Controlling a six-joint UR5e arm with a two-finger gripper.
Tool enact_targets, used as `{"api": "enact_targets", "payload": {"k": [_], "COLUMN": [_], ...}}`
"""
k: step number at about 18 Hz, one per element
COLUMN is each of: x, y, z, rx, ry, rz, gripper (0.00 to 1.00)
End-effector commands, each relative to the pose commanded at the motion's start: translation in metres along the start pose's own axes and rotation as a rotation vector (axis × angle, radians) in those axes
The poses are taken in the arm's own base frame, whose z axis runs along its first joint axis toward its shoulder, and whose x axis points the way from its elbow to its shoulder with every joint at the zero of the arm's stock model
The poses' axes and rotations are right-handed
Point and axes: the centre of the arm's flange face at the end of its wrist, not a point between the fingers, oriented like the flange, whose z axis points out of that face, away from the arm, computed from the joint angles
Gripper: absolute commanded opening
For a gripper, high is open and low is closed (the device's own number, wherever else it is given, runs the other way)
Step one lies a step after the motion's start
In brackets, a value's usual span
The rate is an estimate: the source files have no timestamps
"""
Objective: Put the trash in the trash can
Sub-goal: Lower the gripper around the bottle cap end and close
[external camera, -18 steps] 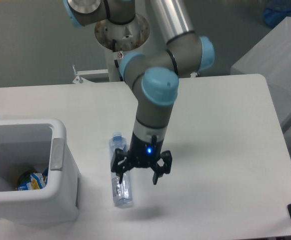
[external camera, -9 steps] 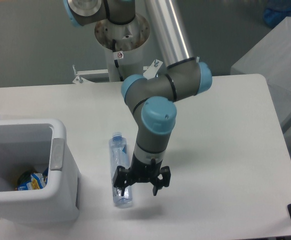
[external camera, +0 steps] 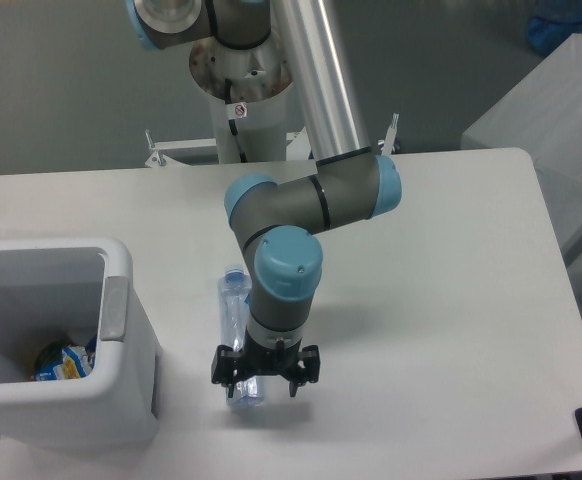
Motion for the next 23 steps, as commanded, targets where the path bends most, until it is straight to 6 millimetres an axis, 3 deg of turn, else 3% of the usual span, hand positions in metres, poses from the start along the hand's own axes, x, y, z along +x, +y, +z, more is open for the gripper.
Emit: {"api": "enact_targets", "payload": {"k": [4, 6, 11, 15, 23], "x": [0.004, 0.016, 0.018, 0.020, 0.017], "y": [0.002, 0.002, 0.005, 0.005, 0.005], "z": [0.018, 0.027, 0.041, 0.044, 0.049], "rx": [-0.032, -0.046, -0.069, -0.075, -0.086], "ry": [-0.029, -0.032, -0.041, -0.050, -0.073], "rz": [0.011, 0.032, 0.033, 0.041, 0.039], "gripper": [1.00, 1.00, 1.00, 0.99, 0.85]}}
